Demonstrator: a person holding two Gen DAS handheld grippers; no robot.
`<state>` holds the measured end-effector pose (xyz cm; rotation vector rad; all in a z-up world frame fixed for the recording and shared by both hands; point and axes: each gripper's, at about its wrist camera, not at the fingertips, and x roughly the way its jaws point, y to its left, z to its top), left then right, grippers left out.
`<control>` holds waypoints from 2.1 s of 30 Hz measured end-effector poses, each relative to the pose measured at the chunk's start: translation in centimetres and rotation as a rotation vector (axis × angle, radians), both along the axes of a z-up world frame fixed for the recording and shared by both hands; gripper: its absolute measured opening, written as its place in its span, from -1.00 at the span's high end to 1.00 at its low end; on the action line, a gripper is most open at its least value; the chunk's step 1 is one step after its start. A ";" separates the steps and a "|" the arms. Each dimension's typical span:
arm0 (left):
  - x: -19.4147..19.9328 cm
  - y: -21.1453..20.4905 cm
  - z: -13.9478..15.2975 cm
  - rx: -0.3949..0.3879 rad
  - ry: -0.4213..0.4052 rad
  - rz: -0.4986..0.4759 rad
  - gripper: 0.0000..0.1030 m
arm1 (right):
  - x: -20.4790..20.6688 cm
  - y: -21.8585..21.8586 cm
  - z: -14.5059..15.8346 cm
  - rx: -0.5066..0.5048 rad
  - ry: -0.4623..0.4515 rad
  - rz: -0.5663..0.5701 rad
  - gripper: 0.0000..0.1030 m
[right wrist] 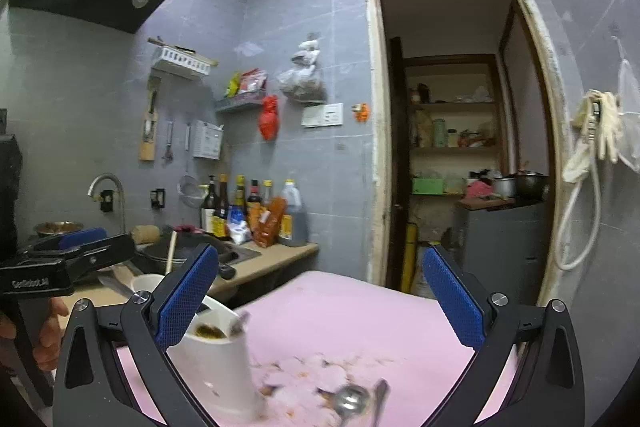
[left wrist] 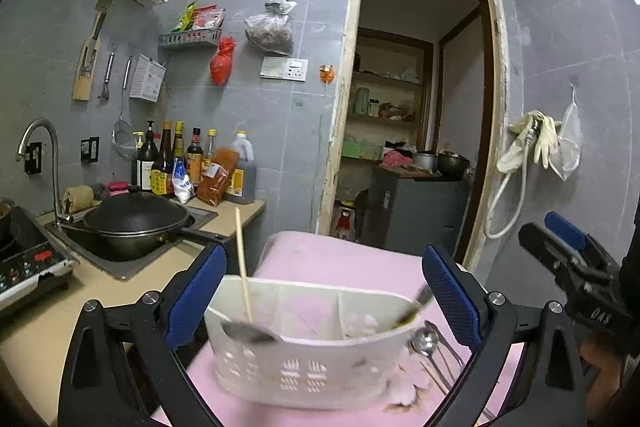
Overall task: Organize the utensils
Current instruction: 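Open both grippers to drop the gold spoon and chopstick into the caddy, then move both grippers back to the utensils on the pink cloth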
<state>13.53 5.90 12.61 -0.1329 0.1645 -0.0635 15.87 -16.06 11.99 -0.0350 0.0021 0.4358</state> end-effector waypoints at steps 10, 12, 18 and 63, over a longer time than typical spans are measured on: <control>-0.7 -3.0 -3.7 -0.018 0.152 -0.053 -0.90 | -1.7 -5.5 -2.0 -0.029 0.063 -0.111 -1.00; -0.6 -3.3 -4.5 -0.034 0.209 -0.066 -0.90 | -1.8 -6.2 -2.7 -0.034 0.092 -0.119 -1.00; -0.8 -4.3 -6.7 -0.064 0.362 -0.077 -0.90 | -1.6 -7.7 -4.9 -0.062 0.200 -0.107 -1.00; 6.9 -10.8 -13.7 -0.030 0.833 -0.340 0.81 | 0.4 -6.4 -13.1 -0.213 0.761 0.192 0.34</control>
